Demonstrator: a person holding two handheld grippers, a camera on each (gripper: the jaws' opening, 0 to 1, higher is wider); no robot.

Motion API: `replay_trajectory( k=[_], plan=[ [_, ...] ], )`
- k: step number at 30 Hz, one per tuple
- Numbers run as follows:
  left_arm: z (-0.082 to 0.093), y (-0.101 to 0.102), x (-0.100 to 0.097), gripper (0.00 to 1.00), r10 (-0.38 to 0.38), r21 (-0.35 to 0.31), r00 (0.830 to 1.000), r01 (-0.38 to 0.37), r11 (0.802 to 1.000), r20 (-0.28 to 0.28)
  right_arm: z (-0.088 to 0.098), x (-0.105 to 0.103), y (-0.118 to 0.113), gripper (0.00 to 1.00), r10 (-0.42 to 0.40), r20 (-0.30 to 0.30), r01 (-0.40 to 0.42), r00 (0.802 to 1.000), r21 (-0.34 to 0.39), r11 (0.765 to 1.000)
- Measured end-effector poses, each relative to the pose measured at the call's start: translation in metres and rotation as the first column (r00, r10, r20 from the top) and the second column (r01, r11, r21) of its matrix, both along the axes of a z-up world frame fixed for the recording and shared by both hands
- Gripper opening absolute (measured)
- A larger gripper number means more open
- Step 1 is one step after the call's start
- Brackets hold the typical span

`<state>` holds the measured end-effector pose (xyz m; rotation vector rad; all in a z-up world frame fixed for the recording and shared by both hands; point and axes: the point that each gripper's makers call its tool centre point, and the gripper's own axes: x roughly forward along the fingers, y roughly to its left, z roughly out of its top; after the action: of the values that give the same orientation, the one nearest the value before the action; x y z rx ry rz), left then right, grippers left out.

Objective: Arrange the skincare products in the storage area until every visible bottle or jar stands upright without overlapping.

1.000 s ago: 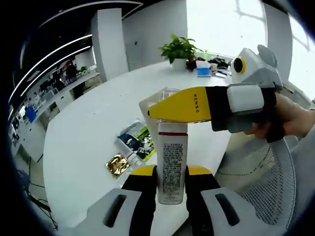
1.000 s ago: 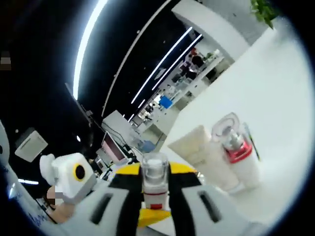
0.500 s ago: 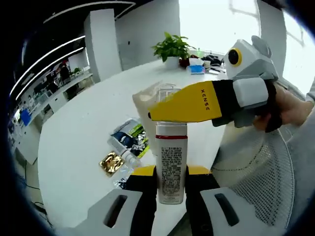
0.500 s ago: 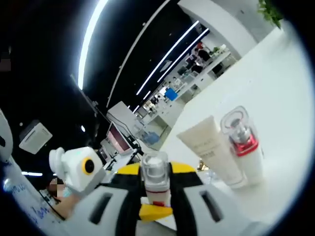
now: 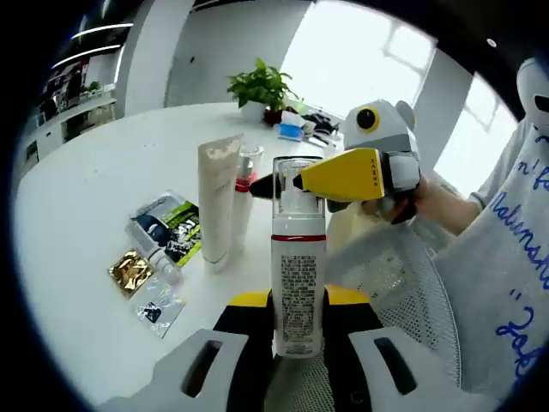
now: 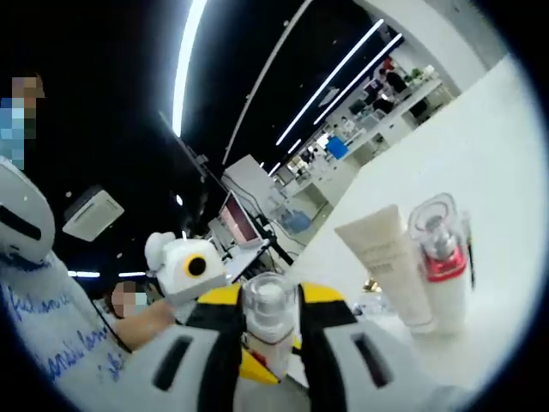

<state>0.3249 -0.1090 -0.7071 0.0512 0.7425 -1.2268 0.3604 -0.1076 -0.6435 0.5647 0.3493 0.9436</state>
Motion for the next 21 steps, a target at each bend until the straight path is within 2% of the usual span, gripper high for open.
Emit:
replay_trajectory(
  k=[4, 6, 8, 9, 13, 17, 19, 21],
  plan=[
    [-0.003, -0.004, 0.001, 0.17, 0.003, -0.004, 1.0, -0.003, 1.0, 0.007, 0.003, 0.003, -0.001, 0.23, -0.037, 0.005, 0.037, 0.999, 0.012, 0.999],
    [-0.006, -0.005, 0.004, 0.17, 0.0, 0.013, 0.999, 0.0, 1.0, 0.039, 0.0, 0.004, -0.003, 0.23, -0.048, 0.024, 0.049, 0.999, -0.032, 0.998],
    [-0.011, -0.005, 0.009, 0.17, -0.016, 0.047, 0.994, 0.011, 0.999, 0.11, -0.002, 0.004, -0.002, 0.22, -0.043, 0.058, 0.048, 0.997, -0.079, 0.996],
    [-0.013, -0.005, 0.009, 0.18, -0.022, 0.055, 0.992, 0.016, 0.998, 0.123, -0.003, 0.003, -0.001, 0.22, -0.033, 0.076, 0.041, 0.997, -0.103, 0.994],
    [-0.02, -0.01, 0.01, 0.18, -0.02, 0.074, 0.991, 0.01, 0.997, 0.135, -0.007, 0.002, 0.003, 0.22, 0.014, 0.152, 0.02, 0.988, -0.222, 0.975],
    [-0.024, -0.013, 0.015, 0.29, -0.012, 0.085, 0.988, -0.002, 0.996, 0.156, -0.019, 0.0, 0.007, 0.21, 0.068, 0.201, 0.005, 0.977, -0.342, 0.94],
    [-0.025, -0.016, 0.017, 0.3, -0.011, 0.086, 0.985, -0.004, 0.996, 0.172, -0.022, 0.0, 0.008, 0.21, 0.072, 0.199, 0.002, 0.977, -0.351, 0.936],
    [-0.026, -0.02, 0.019, 0.27, -0.01, 0.087, 0.983, -0.006, 0.996, 0.183, -0.025, 0.0, 0.008, 0.21, 0.08, 0.205, 0.002, 0.976, -0.371, 0.929]
  ],
)
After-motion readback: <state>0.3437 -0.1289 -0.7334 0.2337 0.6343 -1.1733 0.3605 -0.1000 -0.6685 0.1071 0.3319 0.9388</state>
